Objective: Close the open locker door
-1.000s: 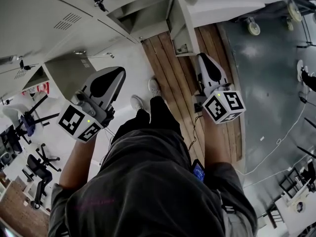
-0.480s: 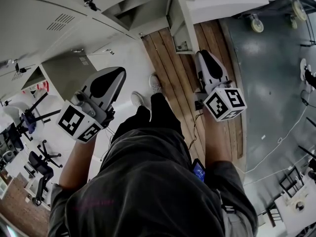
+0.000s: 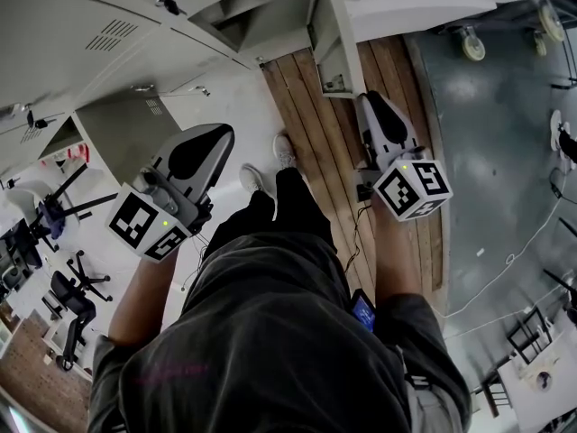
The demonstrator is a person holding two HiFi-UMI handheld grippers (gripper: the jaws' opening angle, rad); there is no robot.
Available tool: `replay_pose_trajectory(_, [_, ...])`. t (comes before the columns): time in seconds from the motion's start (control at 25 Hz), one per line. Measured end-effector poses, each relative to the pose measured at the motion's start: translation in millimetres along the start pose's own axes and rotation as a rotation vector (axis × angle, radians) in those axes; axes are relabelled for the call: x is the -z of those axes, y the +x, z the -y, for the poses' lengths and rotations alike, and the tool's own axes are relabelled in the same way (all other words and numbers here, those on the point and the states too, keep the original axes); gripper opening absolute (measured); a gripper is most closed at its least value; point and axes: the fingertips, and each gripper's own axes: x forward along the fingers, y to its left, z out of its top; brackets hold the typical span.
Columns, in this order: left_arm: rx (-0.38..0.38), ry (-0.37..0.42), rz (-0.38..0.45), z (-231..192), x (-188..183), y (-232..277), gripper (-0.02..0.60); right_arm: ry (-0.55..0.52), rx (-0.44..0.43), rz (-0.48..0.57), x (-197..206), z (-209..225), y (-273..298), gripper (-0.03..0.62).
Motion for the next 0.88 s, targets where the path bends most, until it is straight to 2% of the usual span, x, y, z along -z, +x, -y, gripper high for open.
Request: replay_pose_trajectory(0.88, [-0.127,-0.052,0.058,-33.7,5.5,-53.3,0.014,-0.031,-0.134,-0.092,22.7,-62.9,40.2,0.089])
